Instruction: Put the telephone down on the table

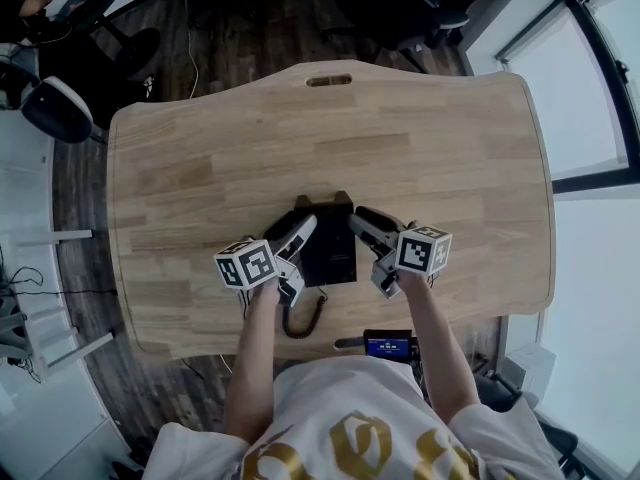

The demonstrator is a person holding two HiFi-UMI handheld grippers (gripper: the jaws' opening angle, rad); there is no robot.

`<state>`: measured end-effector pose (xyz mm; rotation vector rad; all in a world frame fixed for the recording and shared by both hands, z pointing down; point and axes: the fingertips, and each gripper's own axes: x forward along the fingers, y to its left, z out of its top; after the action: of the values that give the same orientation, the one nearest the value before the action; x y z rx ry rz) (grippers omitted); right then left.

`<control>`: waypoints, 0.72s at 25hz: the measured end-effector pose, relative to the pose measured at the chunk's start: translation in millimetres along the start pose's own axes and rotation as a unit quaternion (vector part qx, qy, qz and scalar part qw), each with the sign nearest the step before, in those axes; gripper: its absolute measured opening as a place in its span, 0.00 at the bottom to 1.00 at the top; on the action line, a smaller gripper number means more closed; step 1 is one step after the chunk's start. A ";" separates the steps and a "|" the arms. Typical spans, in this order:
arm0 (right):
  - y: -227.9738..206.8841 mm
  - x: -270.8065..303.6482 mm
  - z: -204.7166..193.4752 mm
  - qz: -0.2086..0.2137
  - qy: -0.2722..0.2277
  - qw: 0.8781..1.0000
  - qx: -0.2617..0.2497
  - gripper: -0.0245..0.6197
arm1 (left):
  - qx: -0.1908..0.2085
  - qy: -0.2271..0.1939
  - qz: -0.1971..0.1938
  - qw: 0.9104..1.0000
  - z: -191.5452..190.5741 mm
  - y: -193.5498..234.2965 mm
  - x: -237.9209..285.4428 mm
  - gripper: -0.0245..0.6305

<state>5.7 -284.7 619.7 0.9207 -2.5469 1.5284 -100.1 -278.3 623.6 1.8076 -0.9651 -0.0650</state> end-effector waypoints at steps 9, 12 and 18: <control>19.5 -27.5 14.9 -0.023 -0.064 0.998 -0.006 0.18 | 0.063 -0.041 0.037 0.996 14.4 -17.4 -33.5 0.44; 31.7 -36.5 16.6 -0.030 -0.083 0.996 -0.024 0.11 | 0.093 -0.061 0.034 0.993 16.7 -35.4 -43.1 0.31; 71.7 -59.8 18.8 -0.036 -0.125 0.990 -0.052 0.07 | 0.167 -0.069 0.053 0.982 11.4 -65.5 -70.1 0.07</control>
<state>24.1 -247.4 534.0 1.2466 -2.6943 1.3217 -114.8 -233.5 539.2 2.0742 -1.2272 0.0420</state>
